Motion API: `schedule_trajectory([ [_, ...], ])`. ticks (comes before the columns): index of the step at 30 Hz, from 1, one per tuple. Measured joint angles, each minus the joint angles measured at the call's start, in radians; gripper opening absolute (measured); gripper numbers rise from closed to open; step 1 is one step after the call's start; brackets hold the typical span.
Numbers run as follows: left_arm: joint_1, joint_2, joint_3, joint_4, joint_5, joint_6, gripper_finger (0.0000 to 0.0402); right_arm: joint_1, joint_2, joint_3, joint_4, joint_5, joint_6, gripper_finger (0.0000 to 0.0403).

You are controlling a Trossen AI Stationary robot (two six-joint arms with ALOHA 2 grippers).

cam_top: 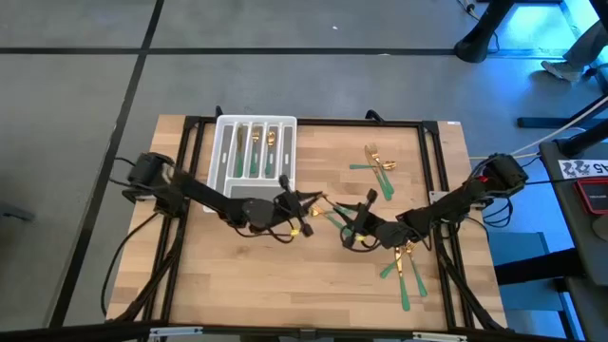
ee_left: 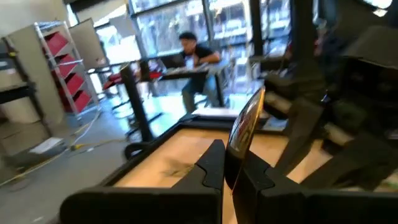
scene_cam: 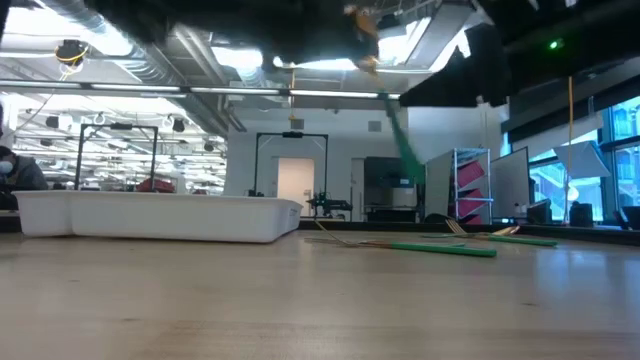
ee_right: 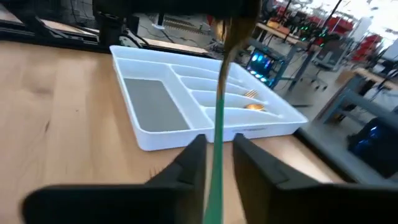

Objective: Sort silverware
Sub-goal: Put the green spoon into the white cutlery tray

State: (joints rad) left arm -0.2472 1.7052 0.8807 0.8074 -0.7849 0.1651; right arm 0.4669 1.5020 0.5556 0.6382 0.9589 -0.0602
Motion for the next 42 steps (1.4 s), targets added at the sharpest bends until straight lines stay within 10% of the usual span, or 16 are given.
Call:
schedule_trajectory([
  [8, 0.142, -0.386, 0.009, -0.620, 0.018, -0.100, 0.0002, 0.088, -0.081, 0.000, -0.027, 0.155, -0.194, 0.0169],
  [15, 0.599, -0.554, 0.010, -0.898, 0.420, -0.241, 0.0001, 0.112, -0.083, 0.000, -0.046, 0.164, -0.203, 0.0171],
  [21, 0.962, -0.464, 0.010, -0.935, 0.912, -0.268, 0.0000, 0.109, -0.083, 0.000, -0.048, 0.156, -0.199, 0.0170],
  [42, 1.067, -0.163, 0.067, -0.962, 1.074, -0.096, 0.0000, 0.109, -0.083, 0.000, -0.057, 0.150, -0.165, 0.0169],
])
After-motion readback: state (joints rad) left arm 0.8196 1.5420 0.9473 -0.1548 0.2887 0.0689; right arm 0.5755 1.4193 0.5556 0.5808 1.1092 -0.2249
